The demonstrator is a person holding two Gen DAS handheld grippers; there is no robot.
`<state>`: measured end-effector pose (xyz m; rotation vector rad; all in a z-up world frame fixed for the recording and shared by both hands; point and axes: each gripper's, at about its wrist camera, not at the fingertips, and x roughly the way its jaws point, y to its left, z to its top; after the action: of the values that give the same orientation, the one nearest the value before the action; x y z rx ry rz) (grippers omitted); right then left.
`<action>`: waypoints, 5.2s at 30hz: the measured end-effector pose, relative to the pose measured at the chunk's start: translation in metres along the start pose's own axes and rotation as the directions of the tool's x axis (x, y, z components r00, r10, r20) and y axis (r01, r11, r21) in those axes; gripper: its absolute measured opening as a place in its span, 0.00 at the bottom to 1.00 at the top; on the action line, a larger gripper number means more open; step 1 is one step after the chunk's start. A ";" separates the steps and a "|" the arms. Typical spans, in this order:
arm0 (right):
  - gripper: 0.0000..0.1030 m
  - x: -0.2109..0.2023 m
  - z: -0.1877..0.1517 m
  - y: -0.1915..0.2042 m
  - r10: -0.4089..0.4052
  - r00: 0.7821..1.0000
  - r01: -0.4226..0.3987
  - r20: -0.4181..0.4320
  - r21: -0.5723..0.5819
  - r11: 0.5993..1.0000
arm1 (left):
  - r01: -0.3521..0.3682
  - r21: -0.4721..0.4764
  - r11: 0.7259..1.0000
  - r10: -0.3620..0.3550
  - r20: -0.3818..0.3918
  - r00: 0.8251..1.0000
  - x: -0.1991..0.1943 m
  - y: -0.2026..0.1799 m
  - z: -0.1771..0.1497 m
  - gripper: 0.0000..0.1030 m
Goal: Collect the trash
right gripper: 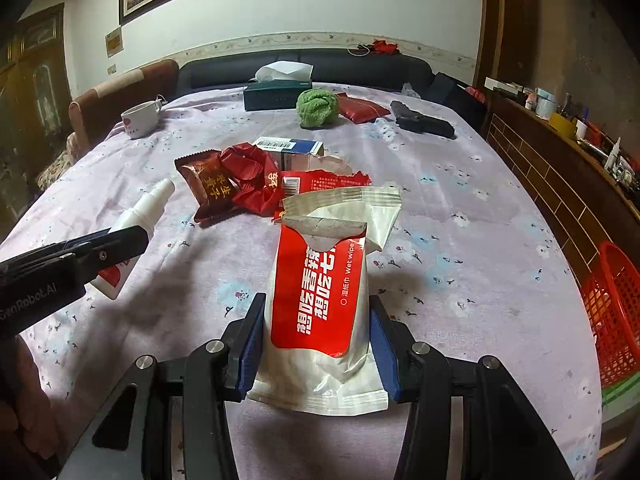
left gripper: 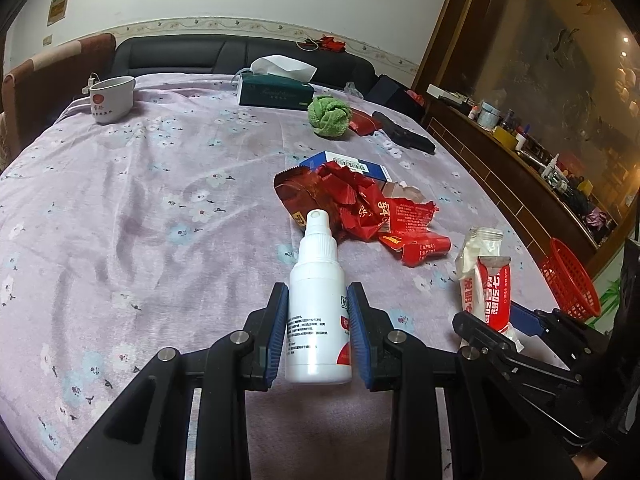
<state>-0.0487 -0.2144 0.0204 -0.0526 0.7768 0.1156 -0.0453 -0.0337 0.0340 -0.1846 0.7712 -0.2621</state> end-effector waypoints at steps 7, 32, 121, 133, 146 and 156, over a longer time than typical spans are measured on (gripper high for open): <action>0.51 0.001 0.001 0.001 -0.018 1.000 0.018 -0.005 -0.002 1.000 | 0.000 -0.001 1.000 0.000 -0.002 1.000 0.001 -0.001 -0.001 0.28; 0.51 0.000 0.000 0.003 -0.033 0.999 0.033 0.002 -0.013 0.999 | 0.003 0.001 1.000 -0.003 -0.006 1.000 0.003 -0.003 -0.001 0.28; 0.51 -0.067 -0.019 -0.107 0.037 0.996 -0.058 0.082 0.274 0.960 | 0.085 0.200 0.976 -0.083 -0.017 0.996 -0.005 -0.118 -0.002 0.28; 0.51 -0.076 -0.021 -0.134 0.015 0.996 -0.043 0.092 0.312 0.949 | 0.107 0.271 0.957 -0.097 -0.050 0.994 0.006 -0.152 -0.003 0.28; 0.51 -0.144 -0.038 -0.276 -0.103 0.985 0.021 0.137 0.500 0.866 | 0.327 0.407 0.853 -0.289 -0.153 0.945 0.018 -0.288 0.014 0.28; 0.53 -0.153 -0.043 -0.375 -0.138 0.984 0.041 0.114 0.607 0.794 | 0.451 0.418 0.789 -0.377 -0.249 0.892 0.069 -0.411 0.017 0.28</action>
<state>-0.1400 -0.6036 0.0991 0.5269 0.6249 -0.2242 -0.0538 -0.4448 0.1067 0.1321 0.7916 -0.8865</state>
